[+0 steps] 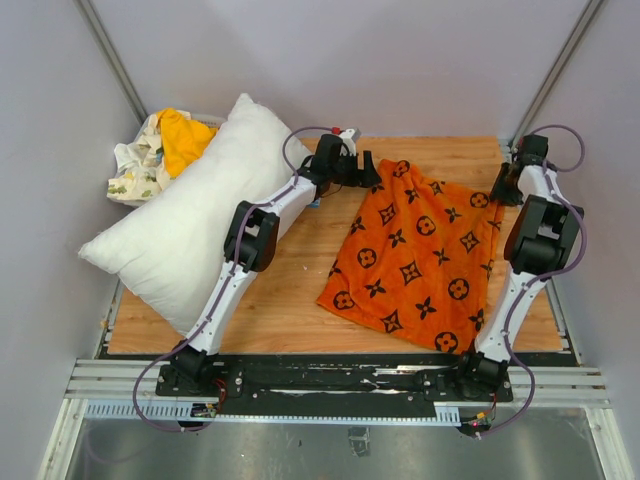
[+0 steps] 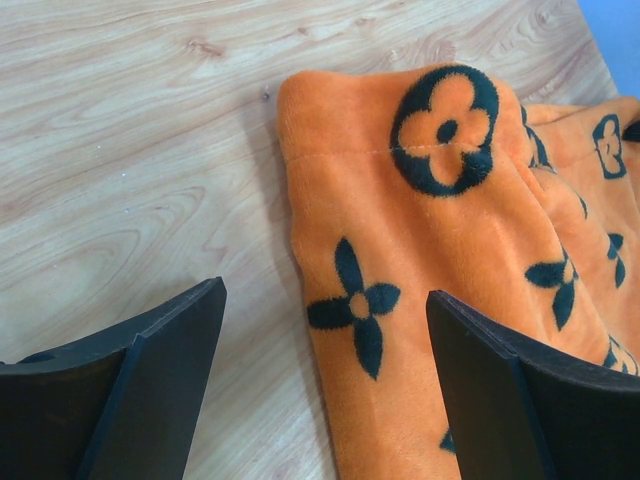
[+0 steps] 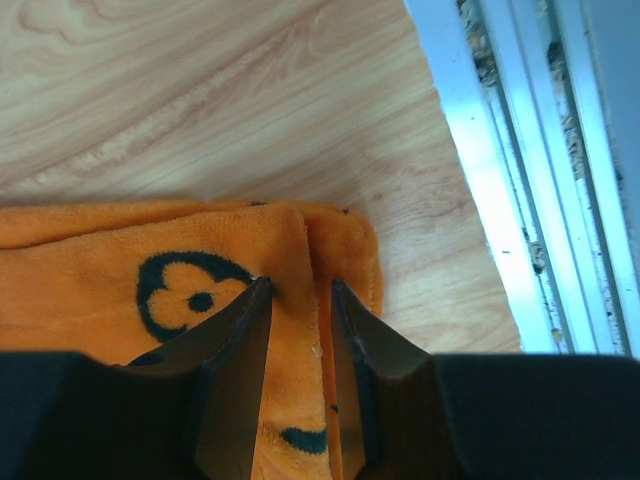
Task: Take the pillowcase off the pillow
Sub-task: Fold the pillowcase at the center of the board.
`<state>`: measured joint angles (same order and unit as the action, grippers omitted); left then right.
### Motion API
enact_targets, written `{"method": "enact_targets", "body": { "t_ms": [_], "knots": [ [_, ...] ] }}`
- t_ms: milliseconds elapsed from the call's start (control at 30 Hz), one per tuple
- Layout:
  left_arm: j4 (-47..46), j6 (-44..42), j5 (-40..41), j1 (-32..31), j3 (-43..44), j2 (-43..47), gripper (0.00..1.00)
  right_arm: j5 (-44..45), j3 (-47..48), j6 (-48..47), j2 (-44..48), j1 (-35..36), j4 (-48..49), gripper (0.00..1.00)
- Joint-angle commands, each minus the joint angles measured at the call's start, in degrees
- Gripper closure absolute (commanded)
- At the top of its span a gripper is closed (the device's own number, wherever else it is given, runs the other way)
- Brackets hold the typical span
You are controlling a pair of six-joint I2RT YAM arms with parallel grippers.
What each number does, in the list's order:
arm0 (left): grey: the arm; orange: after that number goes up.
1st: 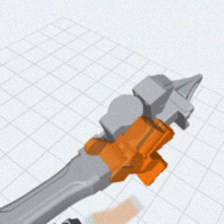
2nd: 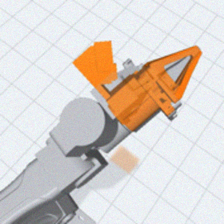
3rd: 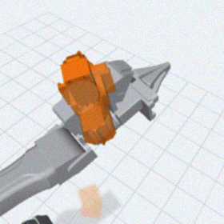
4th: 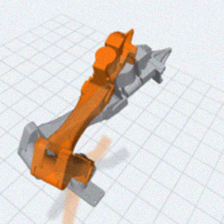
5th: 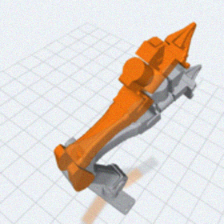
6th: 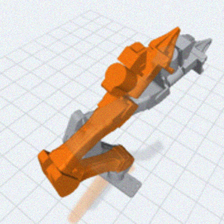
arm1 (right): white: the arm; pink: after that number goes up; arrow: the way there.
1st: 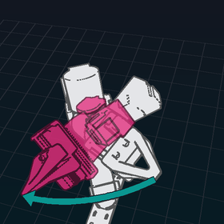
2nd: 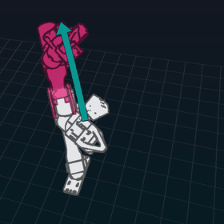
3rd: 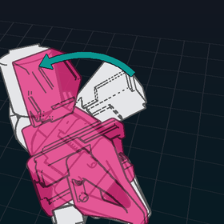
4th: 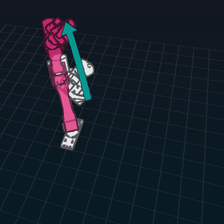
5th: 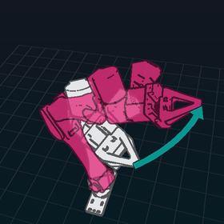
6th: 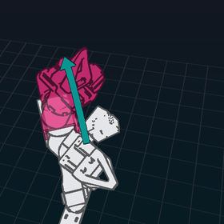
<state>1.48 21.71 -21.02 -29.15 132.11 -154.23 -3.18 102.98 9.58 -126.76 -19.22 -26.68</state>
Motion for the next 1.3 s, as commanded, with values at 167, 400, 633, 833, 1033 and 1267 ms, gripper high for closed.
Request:
{"method": "enact_targets", "body": {
  "t_ms": [167, 400, 633, 833, 1033, 1267],
  "knots": [
    [-0.16, -0.89, -0.23, 0.23, 0.35, 2.44, 0.13, -1.76, 3.29, 0.43, -3.75, 0.24, -2.89, 0.71],
    [-0.07, -1.32, 0.14, 0.36, -0.11, 3.47, 0.13, -2.04, 2.21, 0.83, -1.05, 0.24, -2.58, 0.86],
    [0.02, -1.15, 0.49, 0.49, -0.25, 3.49, 0.13, -0.51, 2.3, 0.35, 3.44, 0.05, -3.41, 0.91],
    [-0.31, -0.77, 0.38, 0.75, -0.34, 3.33, 0.13, 1.03, 1.96, 0.71, 3.67, -0.86, -3.86, 0.92],
    [-1.4, -0.42, 0.16, 0.9, -0.31, 3.12, 0.13, 0.29, 2.26, 2.04, 0.13, -2.04, -4.61, 0.89],
    [-6.39, 0.33, 0.92, 1.02, -0.55, 1.68, 0.11, 0.35, 3.77, 2.79, -2.14, -2.87, -4.34, 0.68]
  ]
}}
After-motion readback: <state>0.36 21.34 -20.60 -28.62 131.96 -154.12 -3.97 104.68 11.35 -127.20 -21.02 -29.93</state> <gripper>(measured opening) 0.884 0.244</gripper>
